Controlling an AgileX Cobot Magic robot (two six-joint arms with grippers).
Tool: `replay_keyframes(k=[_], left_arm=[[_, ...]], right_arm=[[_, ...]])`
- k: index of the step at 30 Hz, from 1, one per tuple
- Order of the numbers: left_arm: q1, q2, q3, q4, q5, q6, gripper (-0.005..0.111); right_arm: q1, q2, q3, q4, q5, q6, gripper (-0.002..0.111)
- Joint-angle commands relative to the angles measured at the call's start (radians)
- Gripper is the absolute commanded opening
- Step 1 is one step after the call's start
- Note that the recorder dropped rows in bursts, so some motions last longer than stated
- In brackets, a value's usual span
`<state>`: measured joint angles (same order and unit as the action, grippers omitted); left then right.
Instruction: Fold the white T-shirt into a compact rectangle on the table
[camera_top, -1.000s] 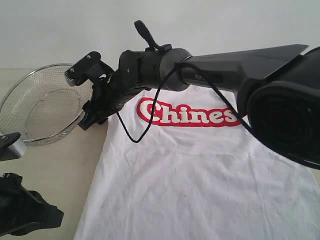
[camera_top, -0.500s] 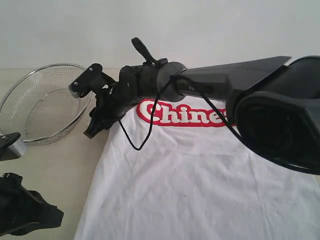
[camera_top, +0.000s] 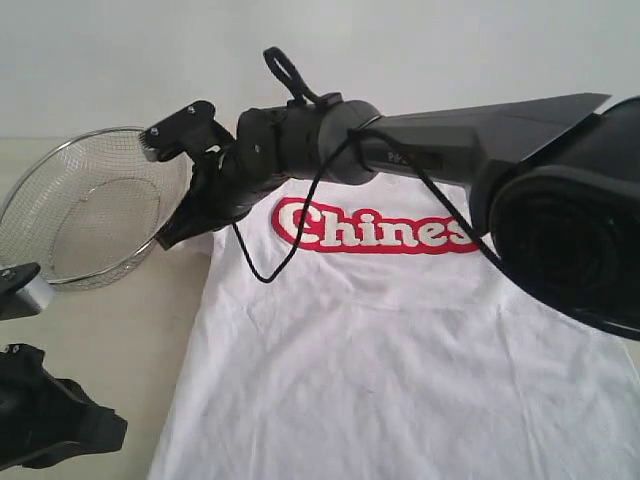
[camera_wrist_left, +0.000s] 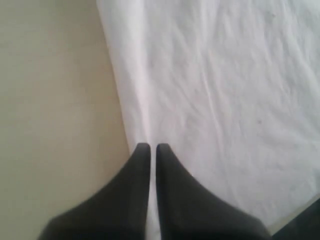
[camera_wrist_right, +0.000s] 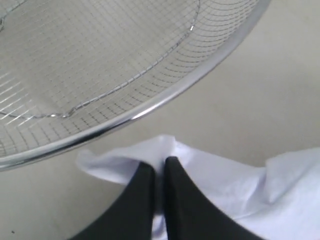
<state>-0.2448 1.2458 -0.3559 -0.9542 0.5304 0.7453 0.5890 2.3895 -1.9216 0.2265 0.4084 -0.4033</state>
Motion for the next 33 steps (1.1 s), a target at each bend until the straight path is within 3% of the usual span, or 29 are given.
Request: replay_keyframes(k=[1, 4, 11, 21, 27, 33], left_arm=[[0.003, -0.006, 0.003, -0.006, -0.008, 0.006, 0.005], [0.003, -0.006, 0.003, -0.006, -0.008, 0.006, 0.005], [0.003, -0.006, 0.003, -0.012, -0.007, 0.006, 0.005], [0.003, -0.006, -0.106, -0.207, -0.020, 0.064, 0.005], [0.003, -0.003, -0.193, -0.161, -0.012, 0.021, 0.005], [0.016, 0.062, -0.236, -0.110, -0.137, -0.051, 0.005]], right_arm=[[-0.003, -0.034, -0.005, -0.136, 0.015, 0.237, 0.000], [-0.003, -0.045, -0.005, -0.206, 0.031, 0.386, 0.000], [-0.003, -0.056, -0.005, -0.227, 0.056, 0.506, 0.000], [-0.003, -0.078, -0.005, -0.243, 0.056, 0.678, 0.000], [-0.013, -0.119, 0.024, -0.248, 0.013, 0.724, 0.000], [-0.027, -0.125, 0.081, -0.242, -0.012, 0.761, 0.000]])
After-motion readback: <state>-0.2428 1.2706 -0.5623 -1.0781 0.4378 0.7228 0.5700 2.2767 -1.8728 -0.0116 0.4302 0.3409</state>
